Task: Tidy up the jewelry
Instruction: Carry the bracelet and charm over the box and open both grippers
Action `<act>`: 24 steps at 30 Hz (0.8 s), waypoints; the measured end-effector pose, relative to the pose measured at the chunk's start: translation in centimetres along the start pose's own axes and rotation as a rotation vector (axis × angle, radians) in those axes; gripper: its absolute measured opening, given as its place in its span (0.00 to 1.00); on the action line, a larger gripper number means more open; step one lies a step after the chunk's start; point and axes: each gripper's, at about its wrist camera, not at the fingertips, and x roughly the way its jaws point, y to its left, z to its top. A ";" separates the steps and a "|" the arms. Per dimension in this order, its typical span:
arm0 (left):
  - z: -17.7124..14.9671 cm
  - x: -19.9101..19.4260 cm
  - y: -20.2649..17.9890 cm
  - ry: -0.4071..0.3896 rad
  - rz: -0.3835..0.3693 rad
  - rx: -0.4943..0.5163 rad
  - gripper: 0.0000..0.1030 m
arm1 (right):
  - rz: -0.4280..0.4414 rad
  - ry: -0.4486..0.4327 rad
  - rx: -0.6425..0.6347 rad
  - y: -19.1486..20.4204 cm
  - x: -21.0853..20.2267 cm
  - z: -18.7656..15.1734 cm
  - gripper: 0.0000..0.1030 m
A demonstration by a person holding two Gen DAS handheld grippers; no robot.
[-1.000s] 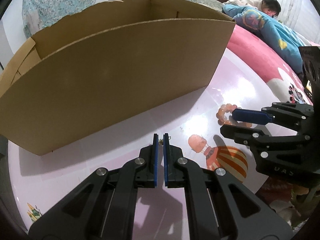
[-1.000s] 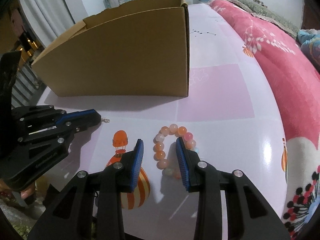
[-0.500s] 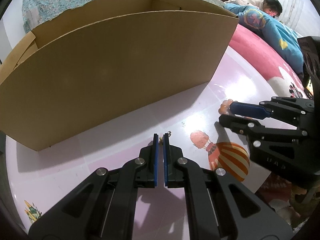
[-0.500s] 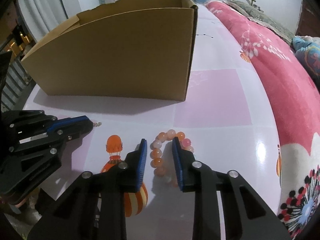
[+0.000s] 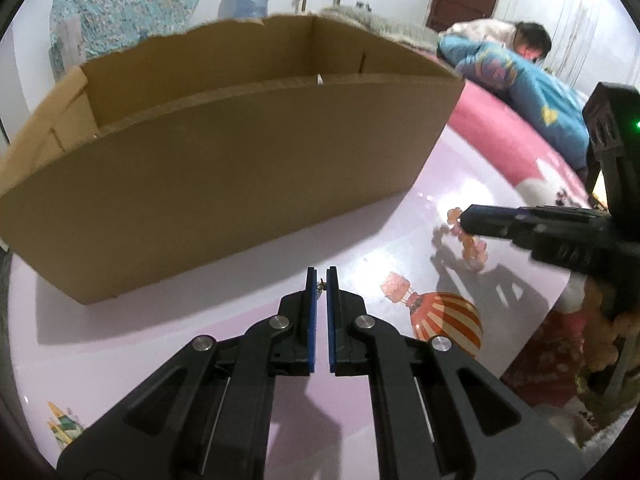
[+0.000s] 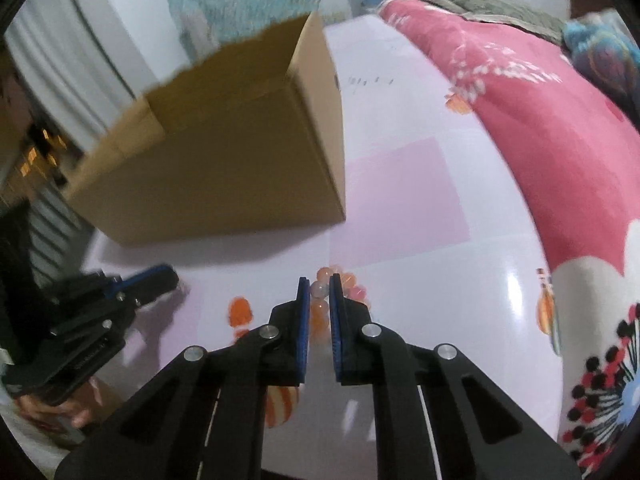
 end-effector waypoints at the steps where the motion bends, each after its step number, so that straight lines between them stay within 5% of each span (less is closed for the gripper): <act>1: 0.0 -0.8 0.3 -0.015 -0.001 -0.004 0.04 | 0.014 -0.012 0.017 -0.3 -0.5 0.1 0.09; 10: 1.2 -6.9 2.5 -0.121 -0.067 -0.069 0.04 | 0.216 -0.135 0.145 -2.1 -5.7 2.4 0.09; 17: 6.1 -12.6 2.9 -0.268 -0.136 -0.048 0.04 | 0.345 -0.277 0.072 0.0 -10.0 6.9 0.09; 21: 9.5 -12.2 4.0 -0.284 -0.154 -0.052 0.04 | 0.405 -0.318 0.011 1.4 -10.5 10.7 0.09; 24: 12.3 -9.2 5.3 -0.216 -0.161 -0.076 0.04 | 0.407 -0.285 -0.033 2.3 -8.6 13.3 0.09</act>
